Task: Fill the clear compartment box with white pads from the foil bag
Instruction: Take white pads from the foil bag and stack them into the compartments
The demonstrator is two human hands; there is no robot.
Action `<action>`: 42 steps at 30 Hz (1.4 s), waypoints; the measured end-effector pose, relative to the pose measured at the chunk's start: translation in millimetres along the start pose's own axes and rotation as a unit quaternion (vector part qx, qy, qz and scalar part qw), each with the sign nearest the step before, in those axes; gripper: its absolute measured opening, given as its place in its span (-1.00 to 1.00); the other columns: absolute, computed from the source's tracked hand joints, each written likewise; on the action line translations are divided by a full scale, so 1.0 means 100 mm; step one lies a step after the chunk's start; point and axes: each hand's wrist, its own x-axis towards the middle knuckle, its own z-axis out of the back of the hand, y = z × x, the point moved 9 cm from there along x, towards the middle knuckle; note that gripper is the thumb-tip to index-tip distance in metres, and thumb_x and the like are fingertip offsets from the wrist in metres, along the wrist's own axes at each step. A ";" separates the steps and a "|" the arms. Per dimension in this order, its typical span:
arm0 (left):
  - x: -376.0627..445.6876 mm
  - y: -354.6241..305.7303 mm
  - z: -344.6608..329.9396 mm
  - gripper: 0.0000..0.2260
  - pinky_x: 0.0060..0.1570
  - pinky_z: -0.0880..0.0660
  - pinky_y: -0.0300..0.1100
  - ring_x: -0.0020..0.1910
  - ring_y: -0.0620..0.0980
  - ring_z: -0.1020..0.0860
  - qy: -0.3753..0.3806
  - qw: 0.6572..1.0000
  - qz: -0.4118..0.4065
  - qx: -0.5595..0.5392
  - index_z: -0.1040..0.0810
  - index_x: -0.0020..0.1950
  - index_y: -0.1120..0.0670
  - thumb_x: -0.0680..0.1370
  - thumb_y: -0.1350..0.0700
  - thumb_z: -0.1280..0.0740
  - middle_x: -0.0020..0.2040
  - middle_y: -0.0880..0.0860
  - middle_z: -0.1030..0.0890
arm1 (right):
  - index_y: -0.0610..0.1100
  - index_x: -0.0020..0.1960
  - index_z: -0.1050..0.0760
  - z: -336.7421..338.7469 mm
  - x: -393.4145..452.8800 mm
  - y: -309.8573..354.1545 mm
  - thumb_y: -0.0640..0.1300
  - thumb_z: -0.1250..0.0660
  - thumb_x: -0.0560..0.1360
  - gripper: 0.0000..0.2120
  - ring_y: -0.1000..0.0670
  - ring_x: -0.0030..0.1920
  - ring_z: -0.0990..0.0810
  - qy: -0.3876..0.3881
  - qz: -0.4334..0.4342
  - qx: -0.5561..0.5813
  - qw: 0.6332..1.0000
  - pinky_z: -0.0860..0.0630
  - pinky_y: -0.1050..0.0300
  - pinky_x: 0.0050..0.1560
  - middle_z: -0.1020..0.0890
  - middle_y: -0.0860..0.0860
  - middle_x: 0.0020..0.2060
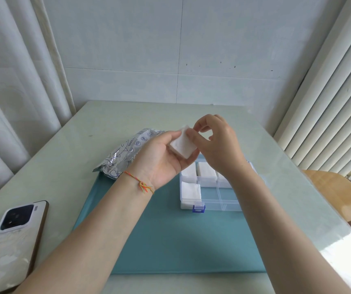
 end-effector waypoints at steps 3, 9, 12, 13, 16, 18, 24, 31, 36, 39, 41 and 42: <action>0.02 0.01 0.04 -0.83 -0.11 -0.61 -0.11 -0.14 0.06 -0.61 -0.016 1.000 0.002 -0.001 -0.49 0.15 0.21 0.62 0.21 -0.18 -0.07 0.16 -0.62 | -0.09 -0.12 -0.46 0.04 -0.02 0.05 -0.08 -0.43 0.47 -0.84 0.05 -0.06 -0.48 -0.027 0.029 -0.014 0.999 -0.32 0.44 -0.09 -0.51 0.03 -0.11; 0.02 -0.02 0.07 -0.78 -0.14 -0.61 -0.09 -0.10 0.04 -0.65 -0.015 1.000 -0.014 0.000 -0.51 0.18 0.22 0.62 0.21 -0.14 0.01 0.15 -0.65 | -0.07 -0.15 -0.55 -0.04 -0.08 0.27 0.23 -0.32 0.42 -0.65 -0.03 -0.04 -0.40 0.011 0.088 -0.116 0.989 -0.41 0.01 0.02 -0.43 0.03 -0.13; 0.01 -0.04 0.04 -0.74 -0.22 -0.61 -0.14 -0.10 0.07 -0.64 -0.002 1.000 -0.007 -0.005 -0.53 0.17 0.25 0.62 0.16 -0.14 0.02 0.15 -0.63 | -0.02 -0.09 -0.48 -0.14 -0.11 0.28 0.36 -0.36 0.26 -0.52 -0.01 -0.01 -0.37 0.079 0.078 -0.145 0.983 -0.36 0.06 0.05 -0.42 0.06 -0.08; 0.00 -0.04 0.03 -0.74 -0.24 -0.60 -0.16 -0.15 0.06 -0.65 -0.002 1.000 -0.002 0.000 -0.54 0.11 0.24 0.62 0.13 -0.14 -0.04 0.15 -0.64 | -0.02 -0.07 -0.46 -0.16 -0.11 0.27 0.35 -0.41 0.25 -0.50 -0.01 -0.02 -0.38 0.091 0.077 -0.141 0.983 -0.37 0.07 0.03 -0.41 0.06 -0.08; 0.00 -0.03 0.04 -0.71 -0.29 -0.60 -0.18 -0.24 0.06 -0.66 -0.012 1.000 0.007 0.012 -0.55 0.03 0.25 0.64 0.08 -0.13 -0.16 0.15 -0.65 | -0.08 -0.05 -0.41 -0.18 -0.12 0.24 0.23 -0.52 0.26 -0.50 -0.03 -0.12 -0.45 0.109 0.069 -0.090 0.988 -0.40 0.08 -0.07 -0.45 0.06 -0.10; 0.00 -0.04 0.05 -0.75 -0.24 -0.60 -0.18 -0.24 0.04 -0.66 -0.015 1.000 0.003 0.027 -0.55 0.05 0.23 0.63 0.10 -0.16 -0.16 0.13 -0.64 | -0.11 -0.05 -0.39 -0.16 -0.12 0.24 0.17 -0.54 0.29 -0.50 -0.03 -0.20 -0.46 0.107 0.068 -0.071 0.989 -0.42 0.09 -0.17 -0.48 0.04 -0.12; -0.01 -0.08 0.03 -0.81 -0.26 -0.60 -0.15 -0.21 0.05 -0.67 0.004 0.998 -0.014 0.057 -0.55 0.07 0.21 0.61 0.14 -0.20 -0.13 0.13 -0.64 | -0.11 -0.06 -0.37 -0.12 -0.11 0.26 0.05 -0.56 0.31 -0.56 0.10 -0.25 -0.45 0.107 0.070 -0.028 0.991 -0.43 0.20 -0.23 -0.52 0.05 -0.13; -0.04 -0.06 -0.01 -0.74 0.01 -0.61 -0.03 -0.09 0.10 -0.68 0.036 0.996 0.012 0.084 -0.56 0.16 0.24 0.56 0.11 -0.26 -0.01 0.21 -0.67 | -0.08 -0.05 -0.40 -0.05 -0.08 0.20 0.08 -0.53 0.33 -0.60 -0.01 -0.15 -0.57 0.099 0.039 0.035 0.994 -0.56 0.00 -0.08 -0.57 0.11 -0.14; -0.01 -0.05 0.01 -0.75 0.01 -0.62 -0.04 -0.06 0.09 -0.67 0.035 0.996 0.011 0.077 -0.56 0.18 0.22 0.61 0.11 -0.24 0.07 0.21 -0.63 | -0.08 -0.04 -0.41 -0.06 -0.09 0.20 0.07 -0.55 0.32 -0.58 0.01 -0.20 -0.56 0.104 0.039 0.025 0.993 -0.55 0.04 -0.13 -0.57 0.12 -0.14; -0.01 -0.05 0.01 -0.76 -0.02 -0.63 -0.06 -0.08 0.07 -0.68 0.037 0.996 0.013 0.076 -0.58 0.14 0.21 0.62 0.10 -0.23 0.11 0.22 -0.60 | -0.07 -0.04 -0.41 -0.05 -0.09 0.21 0.06 -0.55 0.31 -0.59 -0.03 -0.15 -0.59 0.104 0.041 0.031 0.993 -0.55 0.02 -0.12 -0.58 0.11 -0.13; -0.01 -0.05 0.01 -0.76 -0.02 -0.63 -0.06 -0.08 0.07 -0.68 0.037 0.996 0.012 0.076 -0.59 0.13 0.20 0.62 0.09 -0.23 0.10 0.21 -0.61 | -0.06 -0.03 -0.41 -0.05 -0.08 0.22 0.05 -0.55 0.30 -0.59 -0.05 -0.12 -0.60 0.105 0.041 0.037 0.993 -0.56 0.00 -0.09 -0.59 0.10 -0.12; 0.00 -0.05 0.01 -0.76 -0.02 -0.63 -0.07 -0.06 0.06 -0.67 0.038 0.996 0.012 0.077 -0.59 0.14 0.20 0.62 0.08 -0.23 0.10 0.20 -0.61 | -0.07 -0.03 -0.41 -0.06 -0.09 0.22 0.06 -0.55 0.29 -0.59 -0.06 -0.11 -0.60 0.105 0.041 0.040 0.993 -0.56 -0.01 -0.07 -0.59 0.10 -0.12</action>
